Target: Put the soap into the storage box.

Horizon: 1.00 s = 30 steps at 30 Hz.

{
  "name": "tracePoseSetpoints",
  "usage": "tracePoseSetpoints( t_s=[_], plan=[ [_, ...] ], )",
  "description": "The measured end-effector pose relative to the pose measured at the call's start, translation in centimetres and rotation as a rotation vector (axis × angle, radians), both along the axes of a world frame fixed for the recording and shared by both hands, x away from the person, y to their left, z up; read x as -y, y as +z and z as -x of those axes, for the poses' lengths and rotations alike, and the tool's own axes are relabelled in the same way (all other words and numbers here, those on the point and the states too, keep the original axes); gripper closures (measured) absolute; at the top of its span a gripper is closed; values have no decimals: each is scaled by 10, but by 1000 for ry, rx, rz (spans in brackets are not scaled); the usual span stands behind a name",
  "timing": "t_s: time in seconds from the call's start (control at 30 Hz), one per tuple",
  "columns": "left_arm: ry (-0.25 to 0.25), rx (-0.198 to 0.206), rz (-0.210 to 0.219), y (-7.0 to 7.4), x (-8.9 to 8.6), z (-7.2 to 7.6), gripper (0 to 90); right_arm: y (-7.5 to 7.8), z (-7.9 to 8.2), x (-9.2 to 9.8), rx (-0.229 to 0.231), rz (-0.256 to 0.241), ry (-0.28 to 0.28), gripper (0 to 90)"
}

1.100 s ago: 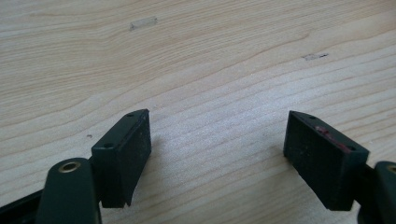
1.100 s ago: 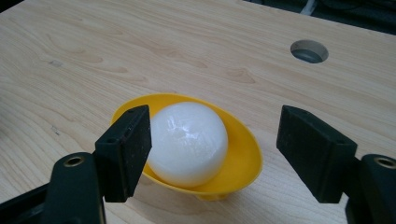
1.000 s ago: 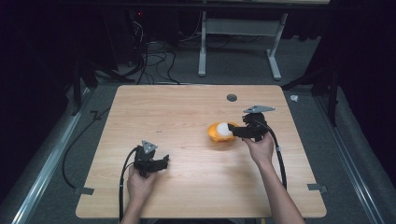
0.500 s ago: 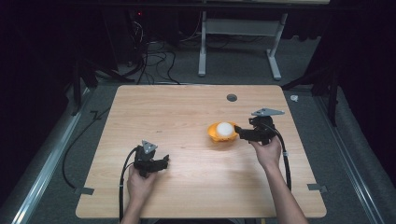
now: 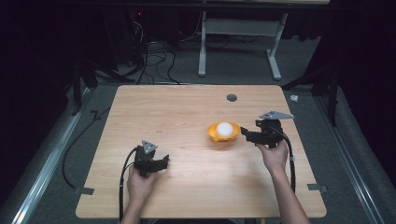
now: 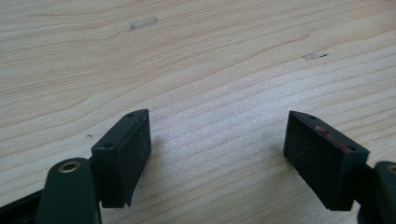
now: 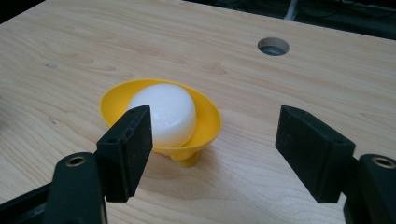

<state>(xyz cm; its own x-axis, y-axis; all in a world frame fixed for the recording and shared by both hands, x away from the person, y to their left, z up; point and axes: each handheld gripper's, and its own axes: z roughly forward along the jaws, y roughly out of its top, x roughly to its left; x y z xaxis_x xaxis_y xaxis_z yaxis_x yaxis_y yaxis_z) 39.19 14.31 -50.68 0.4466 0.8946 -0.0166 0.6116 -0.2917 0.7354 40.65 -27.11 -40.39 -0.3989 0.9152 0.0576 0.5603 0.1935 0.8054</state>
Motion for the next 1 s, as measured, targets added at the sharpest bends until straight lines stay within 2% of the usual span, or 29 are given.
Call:
tracePoseSetpoints(
  t_s=[0.43,1.0],
  plan=[
    [0,0,0,0,0,0,238,-2,14,13,8,-33,-36,285],
    [0,-2,-2,0,0,0,238,-8,31,27,11,-50,-63,287]
  ],
)
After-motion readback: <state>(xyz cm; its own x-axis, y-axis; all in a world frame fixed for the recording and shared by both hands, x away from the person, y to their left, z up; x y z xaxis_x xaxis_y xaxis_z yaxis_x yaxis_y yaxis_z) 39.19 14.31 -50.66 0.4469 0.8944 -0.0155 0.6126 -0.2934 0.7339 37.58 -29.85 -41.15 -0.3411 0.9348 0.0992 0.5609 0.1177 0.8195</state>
